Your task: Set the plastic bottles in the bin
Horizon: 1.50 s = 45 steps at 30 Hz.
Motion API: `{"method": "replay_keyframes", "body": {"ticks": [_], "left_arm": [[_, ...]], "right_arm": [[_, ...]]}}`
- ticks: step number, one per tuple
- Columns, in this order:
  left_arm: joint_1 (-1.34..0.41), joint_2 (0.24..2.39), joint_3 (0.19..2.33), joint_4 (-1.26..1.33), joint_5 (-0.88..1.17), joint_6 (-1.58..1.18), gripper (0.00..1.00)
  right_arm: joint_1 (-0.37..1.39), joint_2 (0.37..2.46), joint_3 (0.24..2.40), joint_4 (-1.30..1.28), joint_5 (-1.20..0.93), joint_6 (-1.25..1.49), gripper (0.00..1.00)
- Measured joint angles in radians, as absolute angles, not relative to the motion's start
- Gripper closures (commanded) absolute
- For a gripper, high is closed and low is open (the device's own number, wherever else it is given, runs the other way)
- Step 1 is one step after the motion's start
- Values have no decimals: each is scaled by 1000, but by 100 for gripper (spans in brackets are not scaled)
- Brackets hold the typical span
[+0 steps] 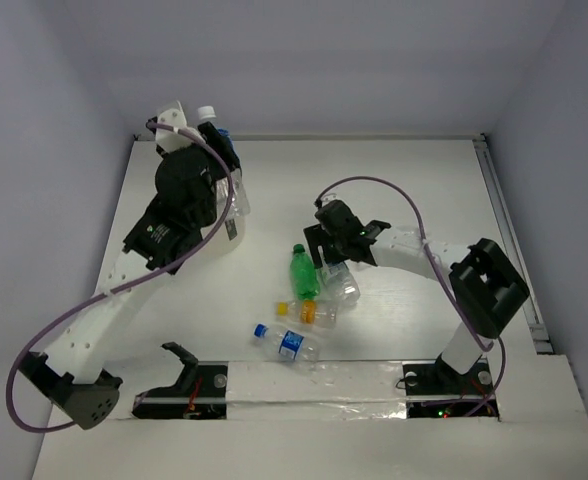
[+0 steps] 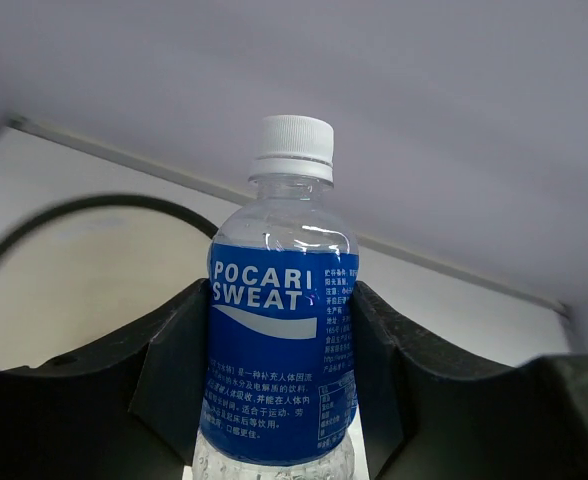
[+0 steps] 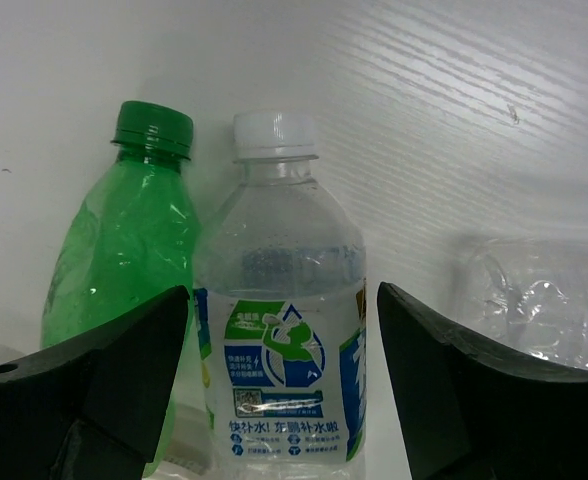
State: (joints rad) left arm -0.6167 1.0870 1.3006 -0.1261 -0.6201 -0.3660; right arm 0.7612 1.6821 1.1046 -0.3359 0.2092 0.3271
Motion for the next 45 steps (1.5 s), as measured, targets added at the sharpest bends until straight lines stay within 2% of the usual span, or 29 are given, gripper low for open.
{"method": "replay_keyframes", "body": {"ticks": [6, 12, 19, 24, 27, 28, 31, 34, 39, 45], "left_arm": [[-495, 1201, 1394, -82, -771, -206, 65], [-405, 1286, 1381, 116, -880, -25, 66], [-385, 1343, 1241, 467, -954, 173, 67], [-384, 1380, 1124, 683, -981, 267, 65], [-384, 1399, 1054, 772, -992, 290, 52], [-384, 1406, 1036, 788, -997, 294, 42], [-384, 1428, 1013, 795, -1003, 281, 23], [-384, 1433, 1013, 780, -997, 244, 11], [-384, 1429, 1064, 685, -962, 161, 6], [-384, 1345, 1161, 495, -854, 36, 8]], "right_arm": [[761, 1729, 1105, -337, 208, 317, 26], [761, 1729, 1105, -329, 210, 316, 36], [761, 1722, 1102, -325, 214, 317, 39], [761, 1636, 1077, -313, 215, 319, 39], [761, 1549, 1062, -302, 222, 324, 40], [761, 1520, 1059, -297, 228, 326, 40], [761, 1439, 1052, -290, 245, 331, 40], [761, 1357, 1051, -288, 263, 336, 40], [761, 1222, 1057, -282, 268, 337, 40], [761, 1148, 1089, -170, 165, 348, 40]]}}
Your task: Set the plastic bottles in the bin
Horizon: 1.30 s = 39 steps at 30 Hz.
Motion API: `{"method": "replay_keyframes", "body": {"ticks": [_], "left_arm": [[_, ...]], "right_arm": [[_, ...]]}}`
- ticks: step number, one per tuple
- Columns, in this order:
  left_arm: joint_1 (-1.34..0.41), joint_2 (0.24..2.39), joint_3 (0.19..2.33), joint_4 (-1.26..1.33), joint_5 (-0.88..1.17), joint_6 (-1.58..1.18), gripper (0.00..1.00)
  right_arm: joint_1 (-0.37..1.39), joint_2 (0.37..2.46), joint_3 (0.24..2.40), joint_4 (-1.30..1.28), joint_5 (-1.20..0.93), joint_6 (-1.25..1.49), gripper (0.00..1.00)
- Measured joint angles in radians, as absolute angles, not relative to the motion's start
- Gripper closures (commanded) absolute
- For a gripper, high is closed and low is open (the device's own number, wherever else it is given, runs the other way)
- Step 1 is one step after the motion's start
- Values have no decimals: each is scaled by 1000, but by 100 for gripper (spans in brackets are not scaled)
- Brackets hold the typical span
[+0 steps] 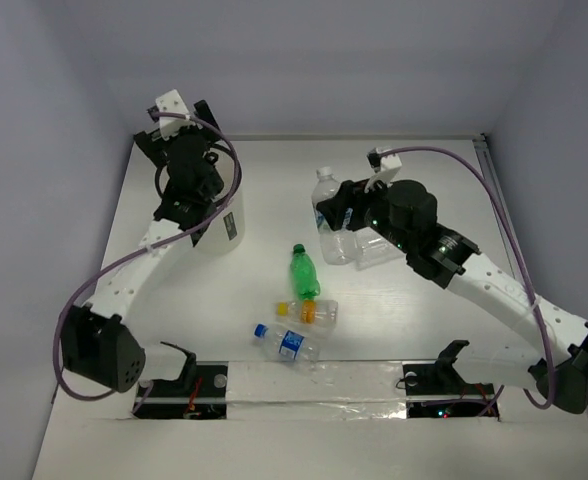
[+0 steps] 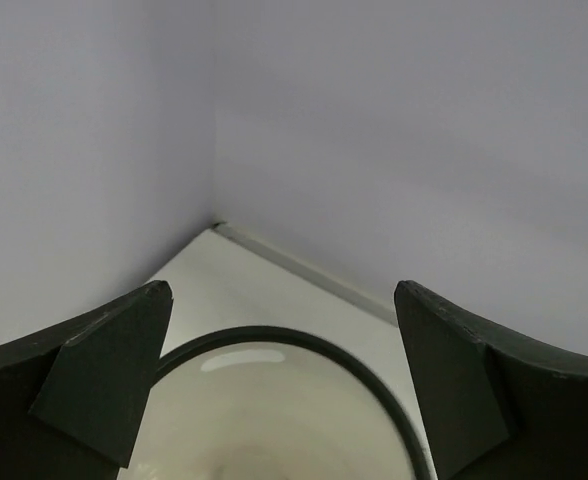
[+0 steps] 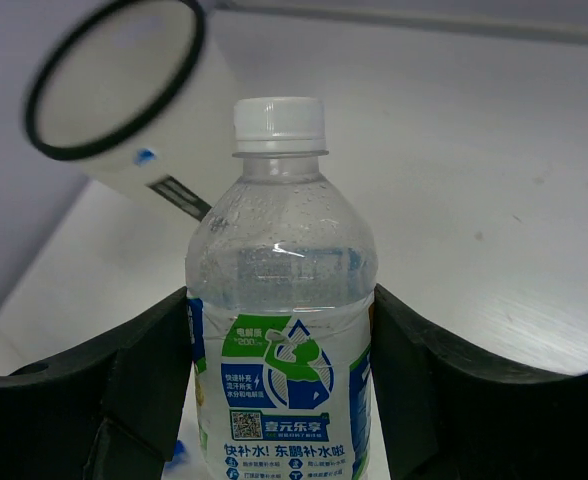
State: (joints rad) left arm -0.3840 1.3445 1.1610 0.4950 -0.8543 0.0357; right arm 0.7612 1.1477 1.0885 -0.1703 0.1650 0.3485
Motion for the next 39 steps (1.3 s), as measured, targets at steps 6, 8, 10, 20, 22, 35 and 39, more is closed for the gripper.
{"method": "replay_keyframes", "body": {"ticks": [6, 8, 10, 20, 22, 35, 39], "left_arm": [[-384, 1170, 1267, 272, -683, -138, 18], [-384, 1095, 1271, 202, -613, -198, 23], [-384, 1015, 1259, 136, -544, -253, 23], [-384, 696, 1079, -76, -340, -377, 24], [-384, 685, 1062, -104, -308, -383, 24], [-384, 651, 1054, -176, -211, -364, 20], [-384, 647, 1054, -176, -212, -355, 18]], "right_arm": [[776, 1229, 1188, 71, -6, 401, 39], [789, 1294, 1250, 157, -36, 416, 39], [802, 1360, 1308, 237, -54, 427, 39], [848, 1786, 1688, 487, -47, 431, 39], [855, 1890, 1801, 498, -34, 417, 38], [928, 2325, 2192, 455, 63, 252, 23], [944, 2334, 2176, 471, 87, 201, 11]]}}
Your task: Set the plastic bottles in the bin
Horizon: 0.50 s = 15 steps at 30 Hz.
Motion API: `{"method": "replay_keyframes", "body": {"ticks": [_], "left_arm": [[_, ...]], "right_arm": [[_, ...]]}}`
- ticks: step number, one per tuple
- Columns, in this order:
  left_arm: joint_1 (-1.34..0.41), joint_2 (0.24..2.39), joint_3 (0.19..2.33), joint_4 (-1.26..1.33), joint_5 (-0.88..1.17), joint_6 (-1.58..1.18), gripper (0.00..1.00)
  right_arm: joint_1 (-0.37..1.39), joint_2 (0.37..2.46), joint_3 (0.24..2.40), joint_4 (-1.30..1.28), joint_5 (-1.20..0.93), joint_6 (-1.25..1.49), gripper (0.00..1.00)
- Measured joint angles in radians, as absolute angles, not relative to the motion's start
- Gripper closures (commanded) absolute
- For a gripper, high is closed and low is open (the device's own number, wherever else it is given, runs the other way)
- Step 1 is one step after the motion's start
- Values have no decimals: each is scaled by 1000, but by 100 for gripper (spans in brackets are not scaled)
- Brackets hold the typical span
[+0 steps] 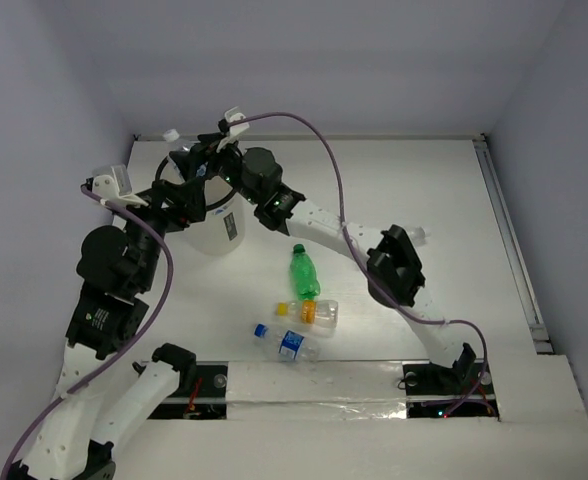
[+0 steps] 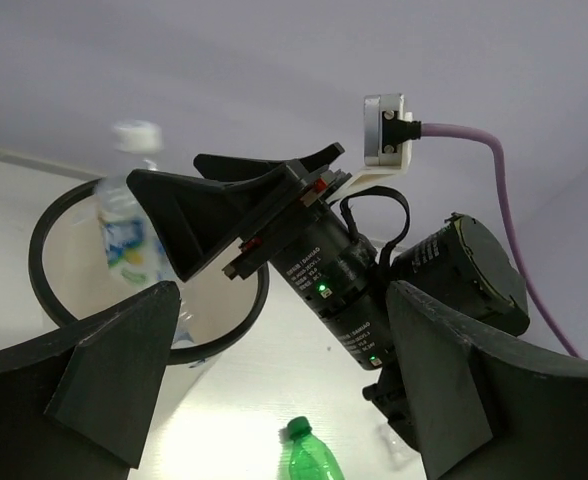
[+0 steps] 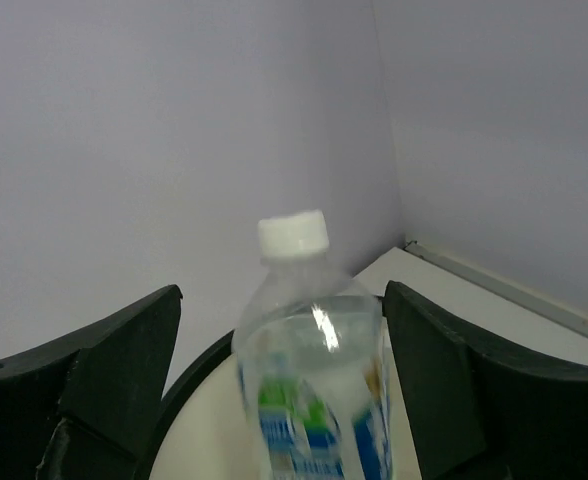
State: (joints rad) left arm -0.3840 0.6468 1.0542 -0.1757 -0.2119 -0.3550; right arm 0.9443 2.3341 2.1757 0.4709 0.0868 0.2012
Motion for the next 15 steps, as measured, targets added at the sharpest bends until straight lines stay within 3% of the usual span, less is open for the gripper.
{"method": "replay_keyframes", "body": {"ticks": [6, 9, 11, 12, 15], "left_arm": [[-384, 646, 1055, -176, -213, -349, 18], [-384, 647, 1060, -178, -213, -348, 20], [-384, 648, 1063, -177, -212, -348, 21], [-384, 648, 1063, -176, -210, -348, 22], [-384, 652, 1063, -176, -210, -348, 27]], "right_arm": [[952, 2287, 2075, 532, 91, 178, 11], [952, 2228, 1982, 556, 90, 178, 16], [952, 2174, 1910, 582, 90, 178, 28], [952, 2148, 1878, 594, 91, 176, 49], [952, 2074, 1805, 620, 95, 180, 76]]}}
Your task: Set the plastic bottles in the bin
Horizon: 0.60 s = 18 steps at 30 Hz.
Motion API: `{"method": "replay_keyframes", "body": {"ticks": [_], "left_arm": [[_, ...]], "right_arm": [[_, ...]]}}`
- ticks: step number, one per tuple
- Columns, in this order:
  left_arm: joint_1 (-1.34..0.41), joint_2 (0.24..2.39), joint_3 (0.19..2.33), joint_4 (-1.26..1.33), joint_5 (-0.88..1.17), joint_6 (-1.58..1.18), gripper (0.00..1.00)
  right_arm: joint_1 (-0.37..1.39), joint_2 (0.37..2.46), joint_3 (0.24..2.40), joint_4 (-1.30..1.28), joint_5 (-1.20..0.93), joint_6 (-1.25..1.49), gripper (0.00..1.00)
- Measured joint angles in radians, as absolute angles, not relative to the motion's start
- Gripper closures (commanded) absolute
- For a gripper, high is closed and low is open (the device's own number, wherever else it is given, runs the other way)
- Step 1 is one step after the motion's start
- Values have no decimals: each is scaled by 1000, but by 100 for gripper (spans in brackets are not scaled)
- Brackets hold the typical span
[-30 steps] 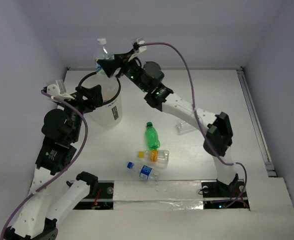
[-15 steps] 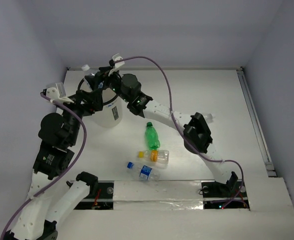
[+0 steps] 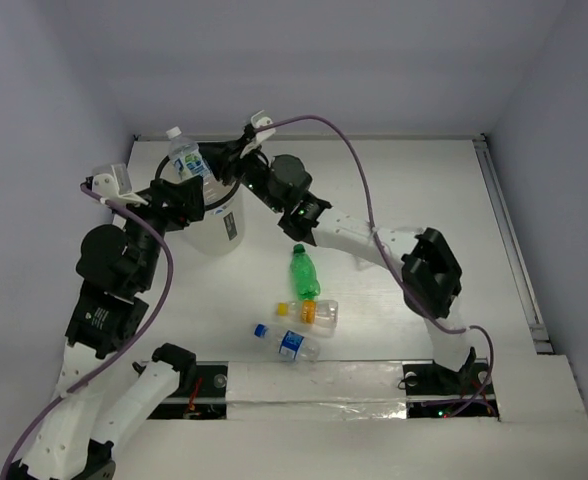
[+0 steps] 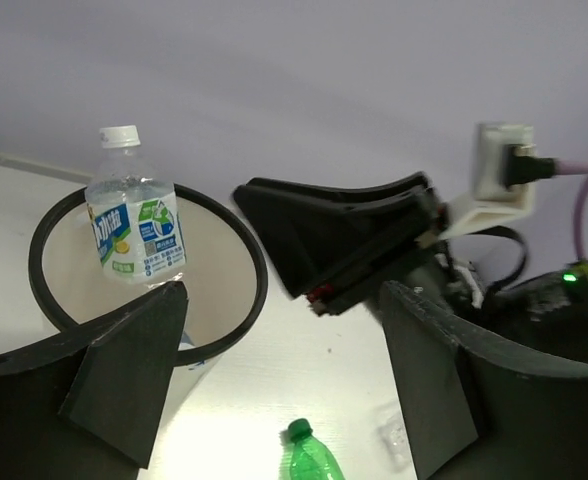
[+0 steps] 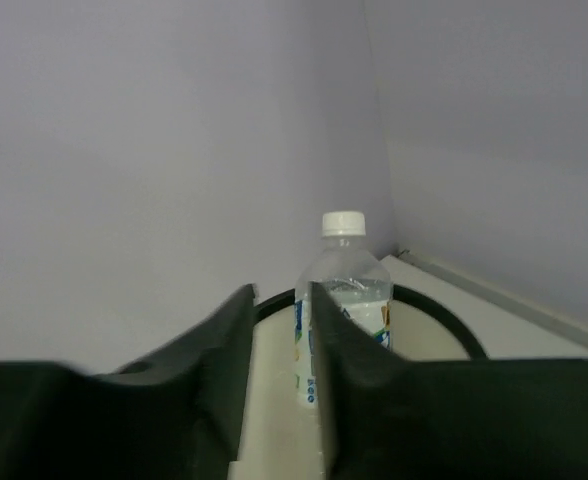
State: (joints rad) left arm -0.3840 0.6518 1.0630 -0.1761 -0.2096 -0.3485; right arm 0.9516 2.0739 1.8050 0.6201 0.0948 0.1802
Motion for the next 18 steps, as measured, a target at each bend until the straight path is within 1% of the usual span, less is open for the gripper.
{"method": "replay_keyframes", "body": {"ticks": [1, 2, 3, 4, 7, 8, 10, 12, 13, 14, 16, 18], "left_arm": [[-384, 655, 1063, -176, -212, -348, 29], [-384, 660, 1063, -176, -215, -348, 36], [-384, 670, 1063, -176, -218, -348, 40], [-384, 682, 1063, -174, -218, -346, 49], [-384, 729, 1063, -169, -219, -351, 66], [-384, 748, 1063, -168, -225, -352, 73], [-384, 778, 1063, -167, -243, -357, 80], [-378, 820, 1065, -170, -253, -359, 84], [-377, 846, 1069, -178, -248, -362, 90], [-374, 868, 1077, -184, -239, -369, 92], [-373, 925, 1095, -184, -207, -380, 95], [-402, 980, 1115, -184, -193, -385, 95]], "right_arm": [[952, 2051, 1791, 617, 94, 177, 88], [952, 2033, 1786, 613, 93, 173, 94], [952, 2016, 1785, 604, 89, 176, 98], [952, 2000, 1782, 587, 87, 178, 100], [952, 1912, 1706, 550, 84, 179, 100], [952, 1874, 1665, 535, 89, 180, 100], [952, 1787, 1564, 514, 106, 185, 100], [952, 1706, 1483, 482, 123, 190, 100], [952, 1661, 1439, 465, 136, 193, 100], [952, 1617, 1404, 445, 150, 198, 100], [951, 1517, 1325, 401, 186, 221, 100], [948, 1405, 1237, 373, 226, 255, 100]]}}
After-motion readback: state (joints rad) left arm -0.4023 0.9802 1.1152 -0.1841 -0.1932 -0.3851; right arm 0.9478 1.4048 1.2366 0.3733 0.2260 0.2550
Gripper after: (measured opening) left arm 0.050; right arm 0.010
